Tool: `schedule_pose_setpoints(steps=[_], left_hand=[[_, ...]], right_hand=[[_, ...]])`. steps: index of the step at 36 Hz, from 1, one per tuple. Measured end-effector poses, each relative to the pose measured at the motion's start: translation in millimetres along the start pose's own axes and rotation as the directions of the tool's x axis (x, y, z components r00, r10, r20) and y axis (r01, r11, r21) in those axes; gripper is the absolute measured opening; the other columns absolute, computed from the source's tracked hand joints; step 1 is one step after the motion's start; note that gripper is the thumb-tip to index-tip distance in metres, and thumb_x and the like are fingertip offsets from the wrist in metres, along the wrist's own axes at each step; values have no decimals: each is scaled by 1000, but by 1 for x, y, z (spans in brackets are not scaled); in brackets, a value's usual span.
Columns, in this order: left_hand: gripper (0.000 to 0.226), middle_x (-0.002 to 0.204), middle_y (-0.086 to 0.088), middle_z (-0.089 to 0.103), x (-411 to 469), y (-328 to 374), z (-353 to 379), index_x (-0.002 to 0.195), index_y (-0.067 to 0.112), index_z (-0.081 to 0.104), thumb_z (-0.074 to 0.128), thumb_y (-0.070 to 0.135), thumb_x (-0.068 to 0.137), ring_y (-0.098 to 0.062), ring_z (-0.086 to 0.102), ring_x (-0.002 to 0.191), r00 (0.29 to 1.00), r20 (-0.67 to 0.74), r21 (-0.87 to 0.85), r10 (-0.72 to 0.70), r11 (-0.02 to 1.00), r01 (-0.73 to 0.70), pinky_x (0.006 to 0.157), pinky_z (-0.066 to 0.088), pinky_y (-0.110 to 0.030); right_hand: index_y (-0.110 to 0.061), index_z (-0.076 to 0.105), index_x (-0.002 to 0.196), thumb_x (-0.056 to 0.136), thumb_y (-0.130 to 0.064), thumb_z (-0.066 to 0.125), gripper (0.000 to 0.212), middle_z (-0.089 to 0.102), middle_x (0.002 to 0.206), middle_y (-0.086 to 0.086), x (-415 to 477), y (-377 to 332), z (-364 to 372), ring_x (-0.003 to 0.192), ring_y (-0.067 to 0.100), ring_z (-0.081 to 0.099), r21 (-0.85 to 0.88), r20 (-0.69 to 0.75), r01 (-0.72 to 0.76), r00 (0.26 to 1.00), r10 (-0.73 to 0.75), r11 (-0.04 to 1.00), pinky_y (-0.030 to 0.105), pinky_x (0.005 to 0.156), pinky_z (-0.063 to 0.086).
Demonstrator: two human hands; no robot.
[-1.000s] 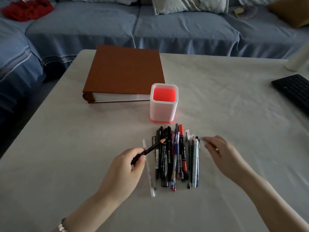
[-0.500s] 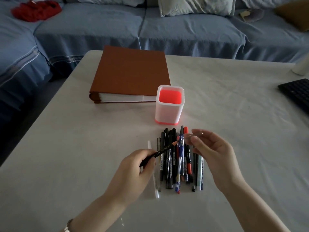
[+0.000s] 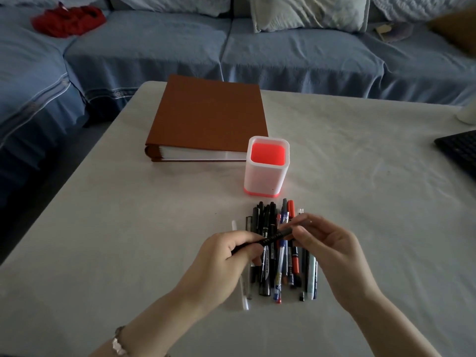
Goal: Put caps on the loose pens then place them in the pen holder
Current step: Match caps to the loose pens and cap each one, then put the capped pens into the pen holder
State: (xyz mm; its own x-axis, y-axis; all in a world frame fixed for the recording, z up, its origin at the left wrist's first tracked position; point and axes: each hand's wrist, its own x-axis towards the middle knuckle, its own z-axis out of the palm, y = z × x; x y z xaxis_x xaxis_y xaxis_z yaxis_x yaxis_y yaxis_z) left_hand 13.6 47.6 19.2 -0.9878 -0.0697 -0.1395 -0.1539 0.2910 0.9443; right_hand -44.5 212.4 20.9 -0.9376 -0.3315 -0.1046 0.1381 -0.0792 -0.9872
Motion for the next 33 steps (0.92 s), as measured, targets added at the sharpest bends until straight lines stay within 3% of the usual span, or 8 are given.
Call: schedule_pose_setpoints(steps=[4,7,11,15,20,25,28,33], left_hand=[[24,59,2,64,11,0,-2,75,24,69,56,7,86,-7,40,47,980,126,-192,-152,966,174,46,31,-18],[19,79,-2,69,19,-7,-2,86,28,65,58,11,86,-10,59,65,995,19,-101,-95,990,96,63,45,-16],[28,105,15,57,28,-17,-10,115,31,48,54,23,89,2,56,95,994,-85,87,-75,993,82,71,39,1],[30,111,11,58,34,-17,-19,116,30,50,51,22,88,1,55,97,988,-133,132,-79,987,96,73,40,-8],[29,114,3,55,46,-21,-22,114,25,54,53,13,88,-4,54,100,981,-193,173,-6,984,40,68,38,2],[42,115,8,43,74,-10,-19,125,24,48,56,10,86,-14,47,115,947,-254,346,197,933,-101,94,34,-18],[48,142,-4,31,97,-1,-14,134,29,37,53,19,89,-19,31,133,950,-198,488,240,865,-117,103,34,-30],[39,148,-9,24,128,6,-9,126,22,46,54,32,89,-29,49,118,980,-123,706,154,708,-23,93,45,-40]], right_hand=[[-2,63,85,84,2,52,12,73,77,5,2,0,-3,76,15,69,-31,24,-33,999,34,999,18,70,55],[-5,61,82,86,4,50,15,72,71,2,13,-2,-1,69,15,68,-31,-56,-17,998,16,999,18,66,56],[-26,57,80,88,-3,54,24,68,65,-6,43,-23,-6,64,7,65,-312,-335,254,872,-356,915,16,65,53],[-26,55,89,89,-11,53,14,65,83,2,80,-45,-6,78,16,63,-577,-286,348,761,-582,739,19,73,50],[-10,61,99,88,-15,56,14,64,90,6,120,-29,3,79,17,57,-725,-206,211,842,-499,656,17,67,38],[-10,57,112,86,-19,59,27,60,91,1,114,-19,2,79,14,55,-717,-188,170,887,-423,676,20,69,41],[-10,60,108,86,-13,58,22,61,89,1,97,-17,-9,77,13,57,-707,-212,157,883,-418,690,16,68,44],[-11,61,105,85,-17,58,21,58,75,-6,62,8,-45,70,11,54,-772,-225,-107,968,-112,627,17,60,39]])
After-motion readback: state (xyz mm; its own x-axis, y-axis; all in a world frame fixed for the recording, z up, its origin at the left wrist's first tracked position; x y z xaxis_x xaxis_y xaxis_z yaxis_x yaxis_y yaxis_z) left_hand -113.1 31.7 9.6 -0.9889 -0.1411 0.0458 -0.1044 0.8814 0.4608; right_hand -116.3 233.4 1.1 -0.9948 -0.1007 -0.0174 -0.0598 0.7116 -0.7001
